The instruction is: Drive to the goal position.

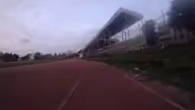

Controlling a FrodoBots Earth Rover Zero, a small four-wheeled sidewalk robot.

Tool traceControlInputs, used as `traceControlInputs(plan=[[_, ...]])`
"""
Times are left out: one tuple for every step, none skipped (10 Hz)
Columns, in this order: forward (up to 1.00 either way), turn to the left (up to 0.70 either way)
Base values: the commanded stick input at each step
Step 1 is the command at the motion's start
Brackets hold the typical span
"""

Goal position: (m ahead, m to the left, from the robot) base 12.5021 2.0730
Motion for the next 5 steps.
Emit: traceControlInputs(plan=[[0.7, 0.0], [0.7, 0.0], [0.7, 0.0], [0.7, 0.0], [0.7, 0.0]])
